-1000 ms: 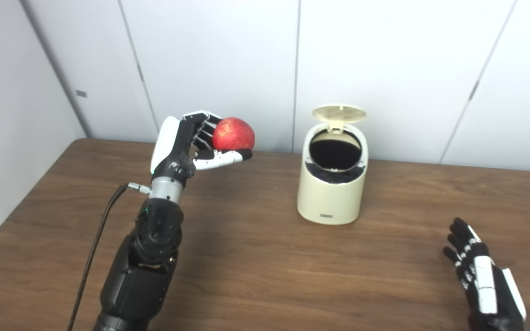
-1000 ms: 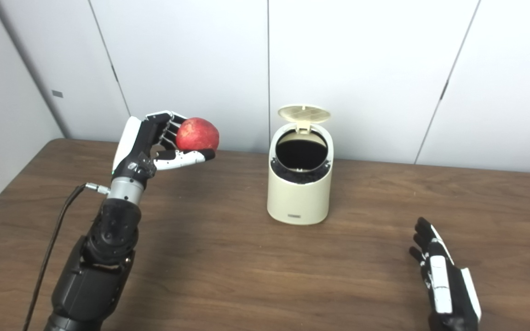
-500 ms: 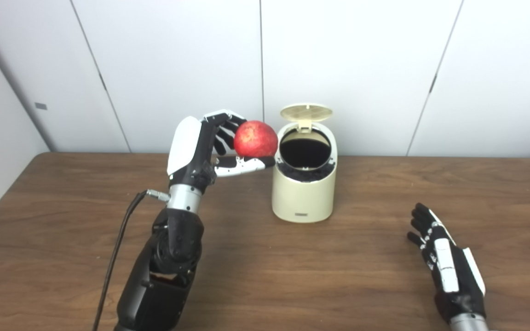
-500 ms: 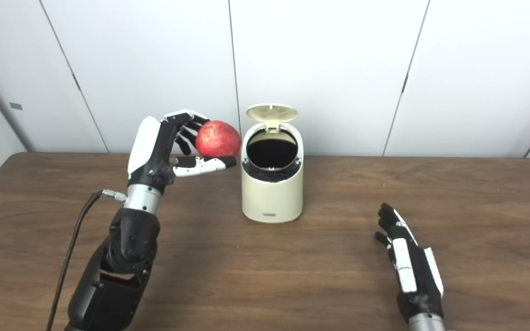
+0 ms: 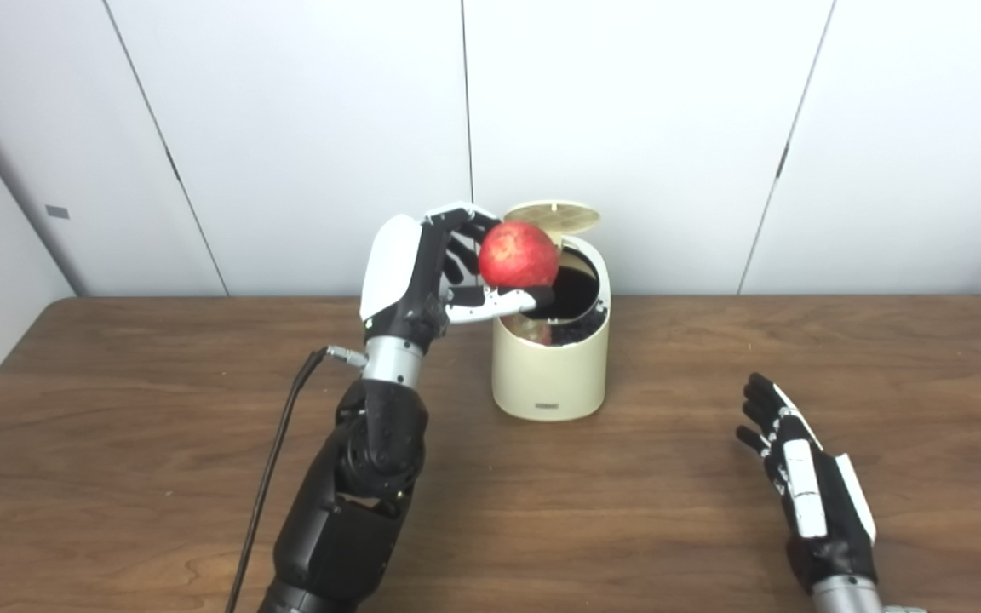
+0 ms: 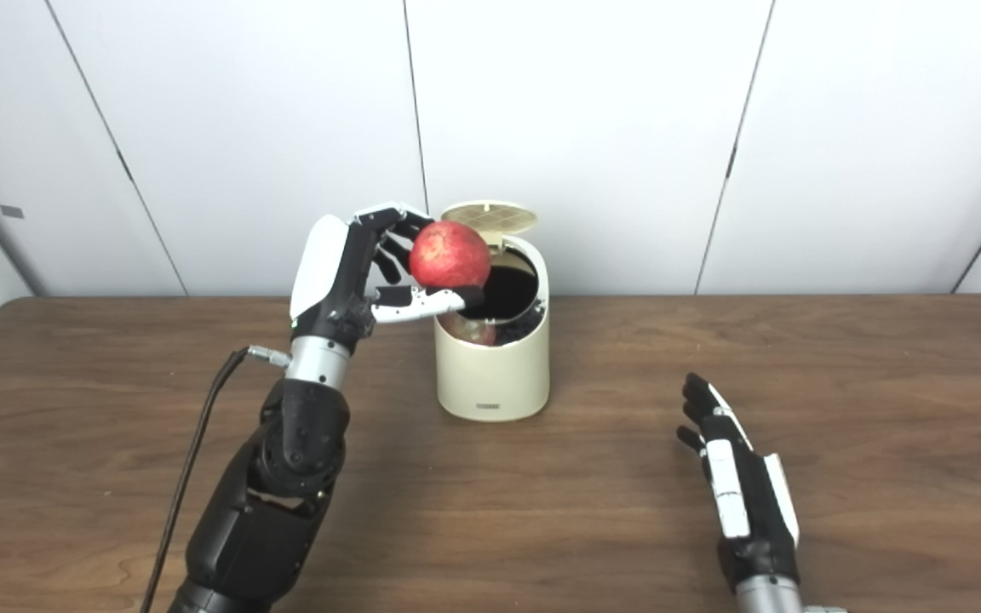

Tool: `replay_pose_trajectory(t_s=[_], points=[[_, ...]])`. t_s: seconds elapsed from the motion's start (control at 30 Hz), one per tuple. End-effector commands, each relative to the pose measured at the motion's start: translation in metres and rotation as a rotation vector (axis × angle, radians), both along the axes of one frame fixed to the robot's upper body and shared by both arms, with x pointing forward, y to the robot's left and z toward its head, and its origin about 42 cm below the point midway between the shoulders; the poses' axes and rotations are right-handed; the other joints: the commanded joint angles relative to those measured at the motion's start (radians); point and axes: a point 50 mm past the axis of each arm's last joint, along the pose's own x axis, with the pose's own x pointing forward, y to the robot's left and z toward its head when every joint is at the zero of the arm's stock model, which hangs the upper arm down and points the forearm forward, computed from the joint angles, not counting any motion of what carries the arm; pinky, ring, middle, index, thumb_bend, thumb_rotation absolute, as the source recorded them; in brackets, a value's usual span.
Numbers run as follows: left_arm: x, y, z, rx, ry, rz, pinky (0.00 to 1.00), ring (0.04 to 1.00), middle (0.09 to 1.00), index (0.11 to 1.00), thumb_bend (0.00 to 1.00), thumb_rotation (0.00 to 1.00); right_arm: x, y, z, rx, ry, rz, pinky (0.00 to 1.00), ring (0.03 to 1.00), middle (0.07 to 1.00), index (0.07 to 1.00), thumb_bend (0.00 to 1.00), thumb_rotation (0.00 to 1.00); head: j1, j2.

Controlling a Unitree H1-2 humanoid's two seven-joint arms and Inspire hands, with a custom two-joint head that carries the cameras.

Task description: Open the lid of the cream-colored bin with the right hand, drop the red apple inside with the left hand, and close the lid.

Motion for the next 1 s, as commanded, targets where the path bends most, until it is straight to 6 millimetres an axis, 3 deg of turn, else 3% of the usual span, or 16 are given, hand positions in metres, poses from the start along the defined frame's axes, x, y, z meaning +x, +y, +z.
replay_pose_trajectory(t_s=[0.0,0.43,0.63,0.83,0.97], points=[[0.006,-0.010,0.026,0.003,-0.105,-0.011,0.34,0.425,0.546,0.507,0.47,0.00,0.002,0.007,0.003,0.014,-0.040,0.005,0.86,0.925,0.914,0.895,0.58,1.00,-0.001,0.001],[0.012,-0.021,0.019,0.008,-0.081,0.002,0.32,0.408,0.504,0.525,0.47,0.00,0.002,0.009,0.007,0.024,-0.049,0.002,0.86,0.920,0.912,0.895,0.57,0.99,-0.003,0.009],[0.014,-0.022,0.013,0.034,-0.060,0.028,0.33,0.414,0.538,0.518,0.47,0.00,0.001,0.008,0.009,0.015,-0.050,-0.006,0.86,0.918,0.910,0.897,0.60,1.00,-0.002,0.011],[0.018,-0.024,0.005,0.144,-0.051,0.067,0.33,0.425,0.515,0.528,0.47,0.00,0.001,0.008,0.010,0.010,-0.059,-0.001,0.85,0.904,0.899,0.893,0.62,0.99,-0.003,0.015],[0.021,-0.028,-0.001,0.228,-0.063,0.080,0.34,0.458,0.573,0.522,0.47,0.00,0.000,0.009,0.011,0.012,-0.060,0.004,0.85,0.895,0.890,0.886,0.62,0.98,-0.006,0.014]])
